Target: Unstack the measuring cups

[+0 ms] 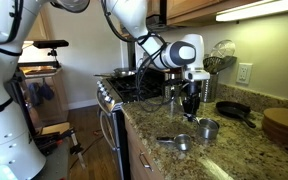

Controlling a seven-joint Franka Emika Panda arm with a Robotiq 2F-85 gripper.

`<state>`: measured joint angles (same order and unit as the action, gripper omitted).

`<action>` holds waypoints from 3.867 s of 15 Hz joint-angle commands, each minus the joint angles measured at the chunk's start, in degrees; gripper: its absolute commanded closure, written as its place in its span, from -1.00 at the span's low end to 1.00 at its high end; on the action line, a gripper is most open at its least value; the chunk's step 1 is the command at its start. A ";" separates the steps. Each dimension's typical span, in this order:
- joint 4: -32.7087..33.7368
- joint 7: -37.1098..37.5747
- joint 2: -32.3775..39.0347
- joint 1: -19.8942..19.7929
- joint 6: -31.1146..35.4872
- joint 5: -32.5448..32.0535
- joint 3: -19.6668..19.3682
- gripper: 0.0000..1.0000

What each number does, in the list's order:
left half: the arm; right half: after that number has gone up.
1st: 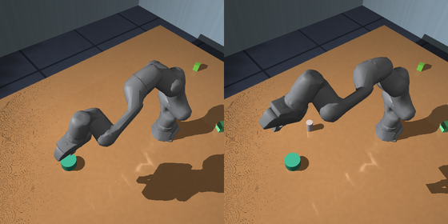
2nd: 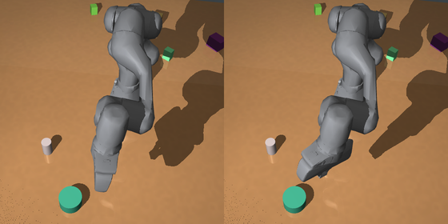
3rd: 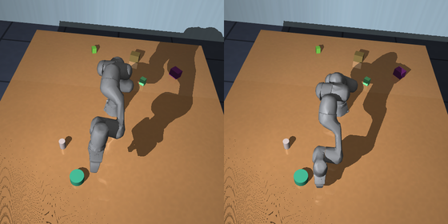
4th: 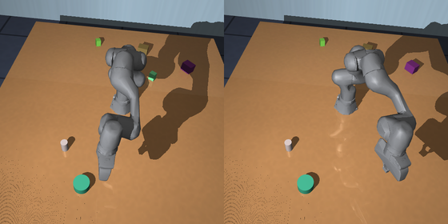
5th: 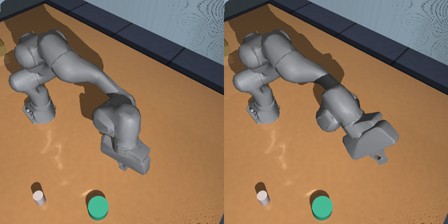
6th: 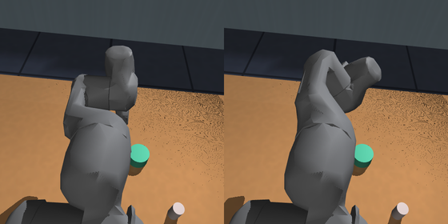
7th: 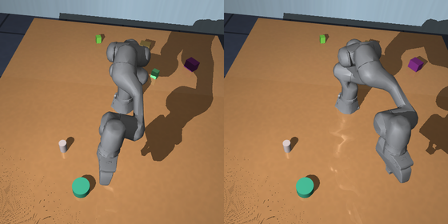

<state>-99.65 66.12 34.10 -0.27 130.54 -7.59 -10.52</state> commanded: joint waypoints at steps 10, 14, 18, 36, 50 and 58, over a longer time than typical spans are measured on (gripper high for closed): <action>0.80 -1.89 -1.06 0.36 -0.48 0.18 -0.87 -0.65; 0.79 -1.90 -1.09 0.37 -0.33 0.22 -0.87 -0.16; 0.72 -1.81 -1.11 0.40 -0.26 0.18 -0.91 0.04; -0.42 -1.14 -3.09 0.88 -0.30 -0.94 -1.71 0.81; -2.03 0.08 -5.71 2.66 -0.43 -3.78 -2.90 0.86; -4.71 -1.13 -10.68 3.74 -1.92 -9.04 -2.24 0.86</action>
<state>-100.20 65.36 27.83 2.30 130.12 -15.02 -12.80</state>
